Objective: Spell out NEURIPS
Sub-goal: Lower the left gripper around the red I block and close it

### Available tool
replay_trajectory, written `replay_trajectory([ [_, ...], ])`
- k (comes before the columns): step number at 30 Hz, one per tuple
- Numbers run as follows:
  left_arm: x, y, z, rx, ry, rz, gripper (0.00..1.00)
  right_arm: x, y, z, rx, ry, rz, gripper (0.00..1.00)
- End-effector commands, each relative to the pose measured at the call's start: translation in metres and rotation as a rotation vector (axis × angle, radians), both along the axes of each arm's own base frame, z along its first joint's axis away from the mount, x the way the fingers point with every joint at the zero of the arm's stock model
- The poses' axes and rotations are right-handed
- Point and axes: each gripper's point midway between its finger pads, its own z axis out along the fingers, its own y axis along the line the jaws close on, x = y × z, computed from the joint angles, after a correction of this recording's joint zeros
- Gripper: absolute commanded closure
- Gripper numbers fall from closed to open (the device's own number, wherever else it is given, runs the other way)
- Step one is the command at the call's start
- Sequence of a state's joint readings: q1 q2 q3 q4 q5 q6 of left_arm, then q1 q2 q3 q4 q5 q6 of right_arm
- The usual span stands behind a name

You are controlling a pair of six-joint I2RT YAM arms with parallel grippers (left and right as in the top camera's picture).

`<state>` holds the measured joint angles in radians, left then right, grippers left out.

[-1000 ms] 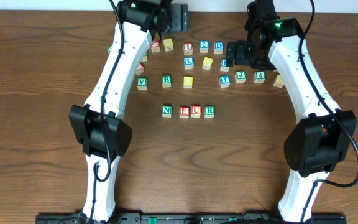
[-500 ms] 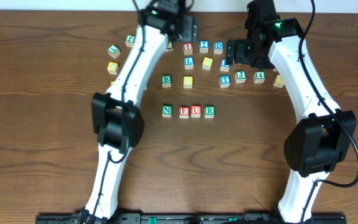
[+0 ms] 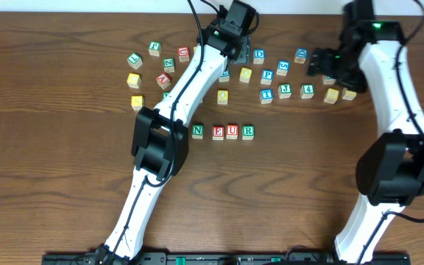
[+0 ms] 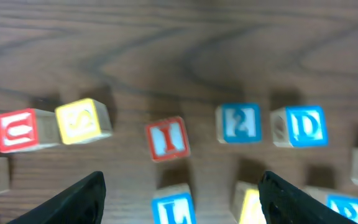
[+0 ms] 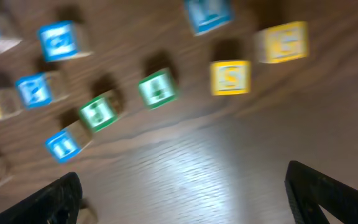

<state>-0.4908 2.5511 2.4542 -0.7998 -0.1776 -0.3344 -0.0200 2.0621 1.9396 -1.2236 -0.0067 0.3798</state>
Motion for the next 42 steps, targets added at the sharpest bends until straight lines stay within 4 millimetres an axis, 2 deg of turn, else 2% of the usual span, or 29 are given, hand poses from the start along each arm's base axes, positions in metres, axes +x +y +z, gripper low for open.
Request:
replay_trajectory([
  [1,0.012,0.019,-0.012,0.026,-0.018,0.092,0.23,-0.003,-0.009,-0.005,0.006,0.018,-0.047,0.01],
  [6,0.012,0.020,-0.025,0.027,0.008,0.084,0.22,-0.003,-0.013,-0.004,0.006,0.017,-0.056,0.01],
  [19,0.012,0.014,-0.033,0.007,0.022,0.056,0.23,-0.003,-0.012,-0.004,0.006,0.017,-0.053,0.01],
  [28,0.019,0.016,-0.059,0.028,0.027,0.044,0.24,-0.003,-0.012,-0.004,0.006,0.017,-0.053,0.01],
  [33,0.020,0.019,-0.078,0.037,0.045,0.048,0.28,-0.003,-0.012,-0.004,0.006,0.017,-0.053,0.01],
  [42,0.026,0.016,-0.077,0.023,0.017,0.048,0.34,-0.003,-0.012,-0.004,0.006,0.017,-0.054,0.01],
])
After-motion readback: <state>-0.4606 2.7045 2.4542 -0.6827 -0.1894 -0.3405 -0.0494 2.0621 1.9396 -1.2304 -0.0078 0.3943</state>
